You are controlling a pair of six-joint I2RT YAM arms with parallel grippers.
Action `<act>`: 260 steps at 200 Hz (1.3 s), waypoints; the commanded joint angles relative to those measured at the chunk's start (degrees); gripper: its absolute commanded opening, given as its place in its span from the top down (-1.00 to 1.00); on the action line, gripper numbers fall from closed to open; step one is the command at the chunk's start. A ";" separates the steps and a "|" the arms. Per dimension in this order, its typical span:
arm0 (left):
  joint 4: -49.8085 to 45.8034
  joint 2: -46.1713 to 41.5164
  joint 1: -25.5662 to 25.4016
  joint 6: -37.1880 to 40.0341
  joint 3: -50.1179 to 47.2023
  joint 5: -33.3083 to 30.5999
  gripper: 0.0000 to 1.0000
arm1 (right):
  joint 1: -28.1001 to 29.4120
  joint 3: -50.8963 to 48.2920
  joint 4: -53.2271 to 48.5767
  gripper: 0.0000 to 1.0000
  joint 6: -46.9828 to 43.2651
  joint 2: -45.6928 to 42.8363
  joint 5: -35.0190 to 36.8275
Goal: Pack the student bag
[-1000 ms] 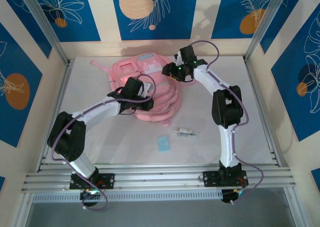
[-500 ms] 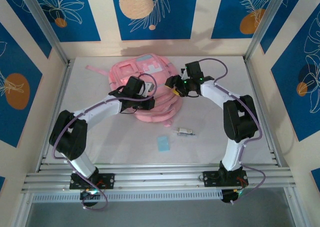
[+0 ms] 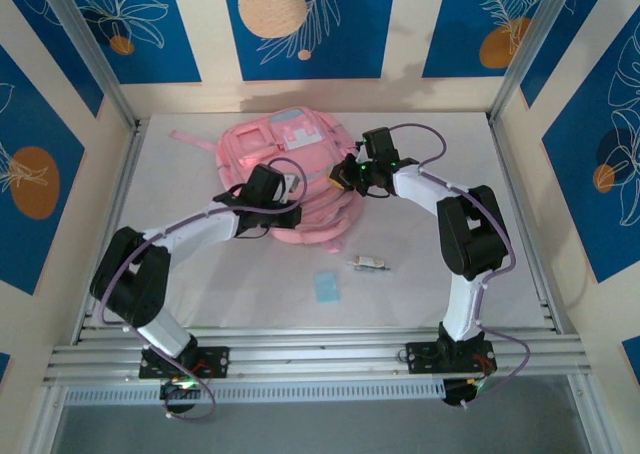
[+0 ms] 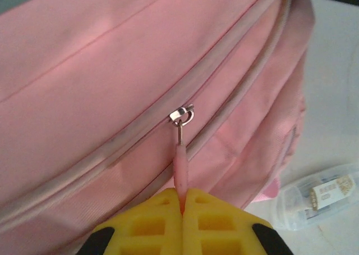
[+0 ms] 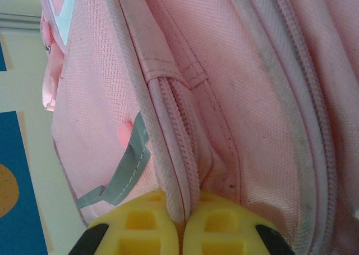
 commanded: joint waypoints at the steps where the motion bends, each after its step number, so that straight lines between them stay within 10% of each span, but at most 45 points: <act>1: -3.17 -2.83 1.15 -1.76 -3.11 -3.93 1.00 | -1.09 -0.54 2.58 1.00 -0.55 -2.22 0.86; 128: -9.37 -9.34 11.12 2.88 -5.93 -9.82 1.00 | -1.55 6.65 -4.78 1.00 -10.55 0.46 -0.85; 194: -3.52 -10.02 8.64 -1.15 -5.22 -1.94 1.00 | -1.19 6.88 -4.98 1.00 -10.60 -0.01 -1.32; 260: -6.19 -6.41 3.95 4.03 0.54 -4.20 0.28 | -0.50 7.25 -5.52 1.00 -10.44 0.52 -1.73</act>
